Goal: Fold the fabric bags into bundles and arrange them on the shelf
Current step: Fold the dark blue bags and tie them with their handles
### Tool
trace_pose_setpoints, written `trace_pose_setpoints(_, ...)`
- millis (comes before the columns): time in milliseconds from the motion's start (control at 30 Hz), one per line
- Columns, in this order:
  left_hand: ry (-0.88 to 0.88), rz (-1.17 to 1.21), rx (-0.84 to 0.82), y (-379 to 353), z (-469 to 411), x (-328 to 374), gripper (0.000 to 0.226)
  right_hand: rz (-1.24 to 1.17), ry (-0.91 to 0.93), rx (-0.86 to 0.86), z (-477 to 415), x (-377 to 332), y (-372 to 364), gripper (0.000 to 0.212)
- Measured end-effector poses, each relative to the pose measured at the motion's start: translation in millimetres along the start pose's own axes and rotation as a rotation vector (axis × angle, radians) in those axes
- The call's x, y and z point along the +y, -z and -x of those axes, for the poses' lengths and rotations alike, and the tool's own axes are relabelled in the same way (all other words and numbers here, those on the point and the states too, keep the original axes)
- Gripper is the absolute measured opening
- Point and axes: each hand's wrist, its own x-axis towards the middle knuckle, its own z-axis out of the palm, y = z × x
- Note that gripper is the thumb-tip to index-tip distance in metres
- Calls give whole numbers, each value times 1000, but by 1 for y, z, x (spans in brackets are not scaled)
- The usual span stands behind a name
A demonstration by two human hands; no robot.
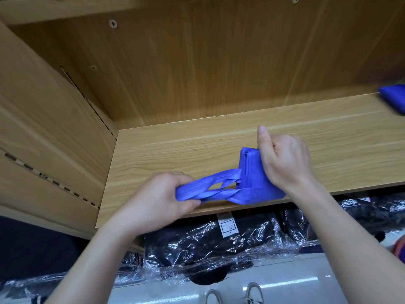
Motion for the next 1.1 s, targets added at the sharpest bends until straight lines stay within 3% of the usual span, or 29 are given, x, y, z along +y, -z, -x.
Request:
trace_pose_setpoints(133, -2, 489, 84, 13, 7, -7, 3, 58, 18, 46, -6, 8, 5, 61)
trace_pose_setpoints(267, -36, 1017, 133, 13, 14, -10, 40, 65, 8, 77, -8, 9, 4, 61)
trace_pose_setpoints(433, -99, 1509, 205, 1, 13, 3, 39, 13, -20, 128, -11, 8, -1, 58)
trace_pose_setpoints(533, -59, 1702, 319, -6, 15, 5, 62, 25, -18, 148, -12, 13, -1, 59)
trace_pose_setpoints(667, -26, 1835, 487, -10, 12, 2, 69, 47, 45, 143, -12, 8, -3, 58)
trace_pose_setpoints(733, -60, 1923, 487, -9, 10, 2, 77, 50, 74, 131, -12, 4, -7, 59)
trace_pose_setpoints(833, -89, 1764, 259, -2, 14, 1, 72, 79, 77, 70, -10, 8, -14, 63)
trace_pose_setpoints(900, -140, 1463, 45, 7, 16, -3, 68, 125, 87, 19, -7, 13, -19, 66)
trace_pose_setpoints(1033, -75, 857, -4, 24, 14, -6, 41, 167, 138, 17, -4, 14, -21, 65)
trace_pose_setpoints(1100, -87, 715, -69, 33, 15, -7, 56, 180, 172, 59, -7, 11, -18, 62)
